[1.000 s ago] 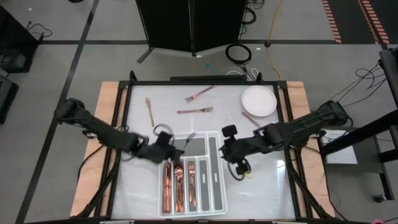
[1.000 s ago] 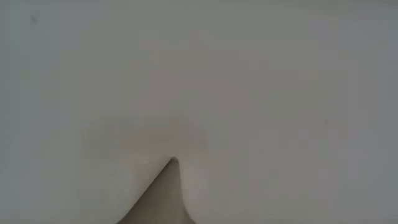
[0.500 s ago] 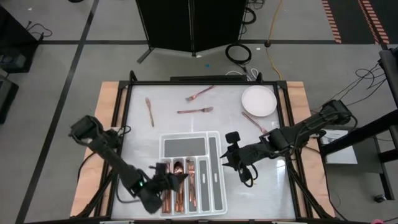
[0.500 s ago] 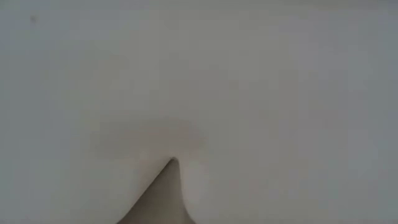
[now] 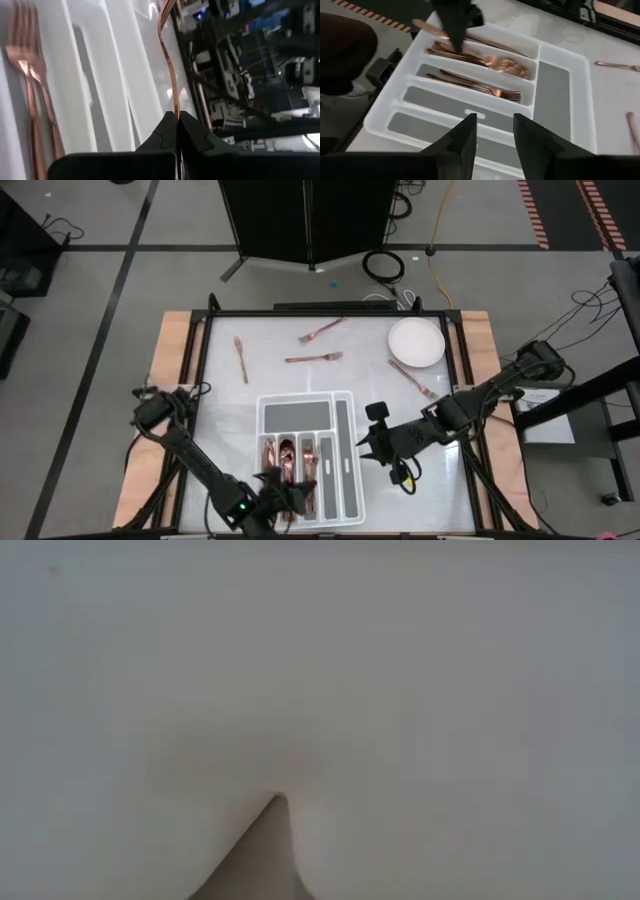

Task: Sort silverware
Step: Put the fork into the silverware tray

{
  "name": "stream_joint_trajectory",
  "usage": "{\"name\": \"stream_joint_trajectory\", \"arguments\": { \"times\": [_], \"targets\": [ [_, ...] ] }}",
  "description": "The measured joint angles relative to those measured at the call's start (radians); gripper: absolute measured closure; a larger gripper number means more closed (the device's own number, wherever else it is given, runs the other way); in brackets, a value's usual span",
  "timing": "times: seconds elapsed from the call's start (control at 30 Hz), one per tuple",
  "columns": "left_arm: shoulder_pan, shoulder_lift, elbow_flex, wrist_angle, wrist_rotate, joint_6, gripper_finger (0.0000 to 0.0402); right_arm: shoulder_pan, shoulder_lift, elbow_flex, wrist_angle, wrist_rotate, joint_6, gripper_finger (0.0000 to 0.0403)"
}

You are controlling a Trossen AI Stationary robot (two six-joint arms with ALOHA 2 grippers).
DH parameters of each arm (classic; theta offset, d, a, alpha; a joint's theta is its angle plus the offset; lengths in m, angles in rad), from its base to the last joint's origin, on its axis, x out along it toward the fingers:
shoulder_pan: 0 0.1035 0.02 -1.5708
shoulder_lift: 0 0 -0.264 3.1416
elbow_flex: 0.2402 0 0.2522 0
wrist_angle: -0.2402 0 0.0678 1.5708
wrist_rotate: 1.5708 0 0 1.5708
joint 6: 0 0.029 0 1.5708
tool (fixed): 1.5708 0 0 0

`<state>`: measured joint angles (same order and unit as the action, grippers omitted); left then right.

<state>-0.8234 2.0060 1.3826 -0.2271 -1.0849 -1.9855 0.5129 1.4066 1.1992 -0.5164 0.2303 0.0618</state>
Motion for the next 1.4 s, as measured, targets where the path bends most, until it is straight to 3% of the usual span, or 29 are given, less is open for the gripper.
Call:
{"name": "stream_joint_trajectory", "arguments": {
  "times": [0.13, 0.37, 0.53, 0.9, 1.13, 1.4],
  "targets": [
    [-0.007, 0.053, 0.084, -0.063, 0.035, -0.01, 0.04, 0.044, 0.019, 0.0, 0.032, 0.078, 0.029, 0.0284],
    [-0.047, 0.065, 0.139, -0.37, 0.081, -0.25, 0.04, 0.114, 0.079, 0.0, 0.116, 0.09, 0.054, 0.0284],
    [-0.032, 0.123, 0.14, -0.293, 0.097, -0.256, 0.04, 0.147, 0.122, 0.0, 0.152, 0.11, 0.092, 0.0284],
    [0.01, 0.147, 0.139, -0.424, 0.08, -0.26, 0.04, 0.214, 0.146, -0.001, 0.177, 0.142, 0.166, 0.0284],
    [0.054, 0.147, 0.139, -0.445, 0.235, -0.233, 0.0399, 0.252, 0.148, 0.0, 0.206, 0.172, 0.164, 0.0284],
    [0.06, 0.147, 0.139, -0.451, 0.25, -0.216, 0.036, 0.288, 0.147, 0.0, 0.203, 0.197, 0.161, 0.0284]
  ]
}}
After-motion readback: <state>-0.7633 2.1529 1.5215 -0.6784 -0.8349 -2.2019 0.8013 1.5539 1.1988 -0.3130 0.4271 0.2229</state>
